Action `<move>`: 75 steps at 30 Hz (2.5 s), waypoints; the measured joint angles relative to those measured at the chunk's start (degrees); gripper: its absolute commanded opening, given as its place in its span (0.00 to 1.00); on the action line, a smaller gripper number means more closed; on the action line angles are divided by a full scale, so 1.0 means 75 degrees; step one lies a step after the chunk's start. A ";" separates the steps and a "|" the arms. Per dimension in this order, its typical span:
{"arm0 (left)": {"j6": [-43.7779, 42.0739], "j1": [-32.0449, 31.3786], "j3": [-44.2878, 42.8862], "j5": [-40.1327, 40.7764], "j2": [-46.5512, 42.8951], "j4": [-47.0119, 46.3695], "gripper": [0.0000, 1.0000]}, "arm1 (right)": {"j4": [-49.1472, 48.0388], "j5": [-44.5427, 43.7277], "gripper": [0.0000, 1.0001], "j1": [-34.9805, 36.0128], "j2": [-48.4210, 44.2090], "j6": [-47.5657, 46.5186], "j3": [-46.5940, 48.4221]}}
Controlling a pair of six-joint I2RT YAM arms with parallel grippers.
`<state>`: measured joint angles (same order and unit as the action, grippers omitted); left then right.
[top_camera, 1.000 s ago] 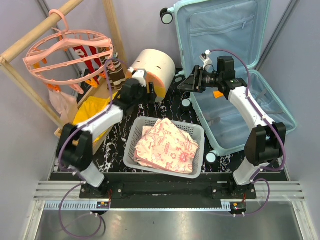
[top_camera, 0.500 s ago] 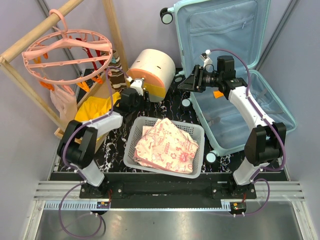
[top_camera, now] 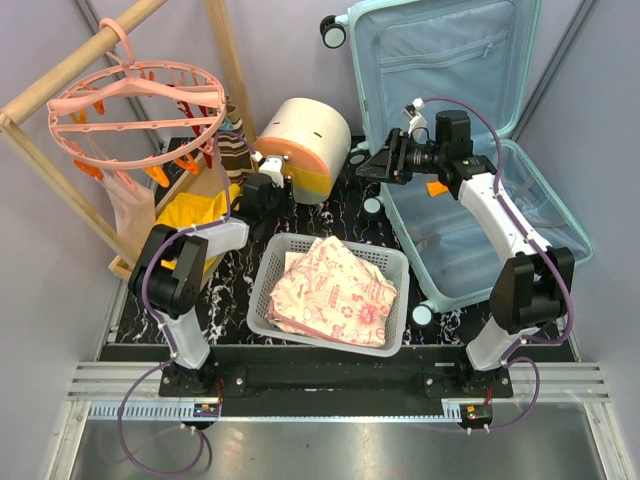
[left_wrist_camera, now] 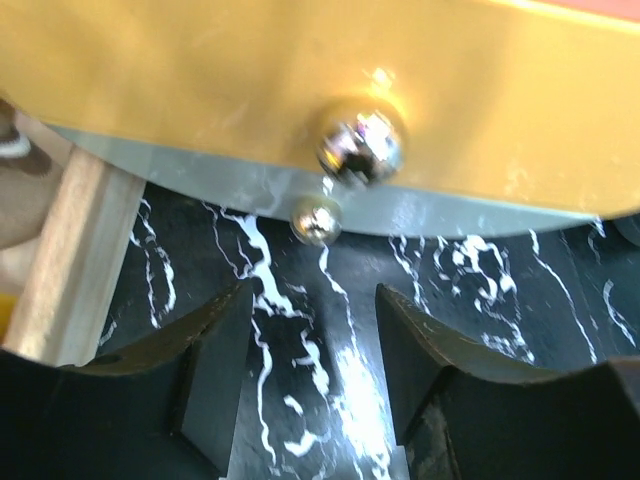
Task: Open, take out, and arrange the luggage
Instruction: Open the drawer in the storage box.
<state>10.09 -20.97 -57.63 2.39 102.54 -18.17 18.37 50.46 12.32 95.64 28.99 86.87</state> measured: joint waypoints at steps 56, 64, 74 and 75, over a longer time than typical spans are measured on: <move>0.0895 0.0181 -0.1300 -0.0321 0.1078 0.0347 0.47 | 0.0067 0.0017 0.60 -0.0009 0.0303 0.0029 0.0752; 0.1486 0.0064 -0.0752 -0.0119 0.0933 -0.0169 0.47 | 0.0052 -0.0052 0.60 -0.0009 0.0361 -0.0032 0.1215; 0.1842 -0.0175 -0.0490 0.0067 0.0833 -0.0396 0.45 | -0.0493 -0.0510 0.60 -0.0009 -0.0154 -0.0300 0.0481; 0.1856 -0.0210 -0.0446 0.0096 0.0833 -0.0408 0.45 | -0.0603 -0.0545 0.60 -0.0009 -0.0326 -0.0300 0.0224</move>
<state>24.01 -22.55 -60.97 3.11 108.79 -21.23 13.85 46.37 12.25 93.19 26.74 88.55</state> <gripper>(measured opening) 0.448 0.601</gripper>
